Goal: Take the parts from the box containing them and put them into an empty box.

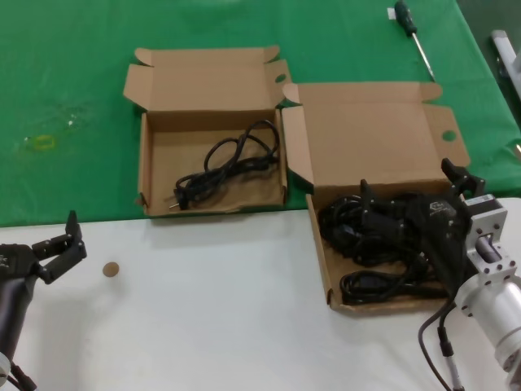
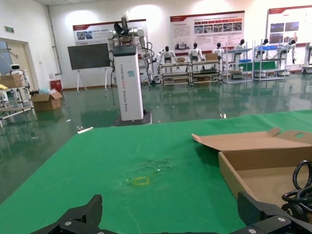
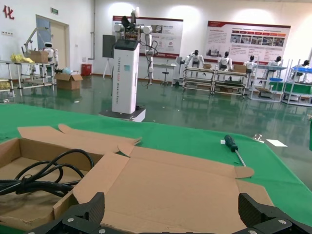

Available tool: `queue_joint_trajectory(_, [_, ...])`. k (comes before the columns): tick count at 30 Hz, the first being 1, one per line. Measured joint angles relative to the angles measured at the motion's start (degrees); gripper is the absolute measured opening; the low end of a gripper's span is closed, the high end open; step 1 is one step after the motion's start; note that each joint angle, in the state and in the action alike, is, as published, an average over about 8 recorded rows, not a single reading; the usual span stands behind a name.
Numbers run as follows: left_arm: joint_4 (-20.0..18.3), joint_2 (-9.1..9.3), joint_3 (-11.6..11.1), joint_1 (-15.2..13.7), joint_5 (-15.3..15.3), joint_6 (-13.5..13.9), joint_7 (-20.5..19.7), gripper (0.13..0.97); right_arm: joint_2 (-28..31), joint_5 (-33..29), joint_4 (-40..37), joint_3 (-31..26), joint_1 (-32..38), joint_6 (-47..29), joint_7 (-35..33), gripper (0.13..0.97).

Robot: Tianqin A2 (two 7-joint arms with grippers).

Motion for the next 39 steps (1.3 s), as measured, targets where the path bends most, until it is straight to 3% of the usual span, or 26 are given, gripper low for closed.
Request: queue_joint_trajectory(39, [0.00, 0.00, 0.00, 0.00, 0.00, 0.00, 0.00, 0.966, 0.00, 0.00, 0.00, 0.00, 0.00, 0.00, 0.00, 0.966])
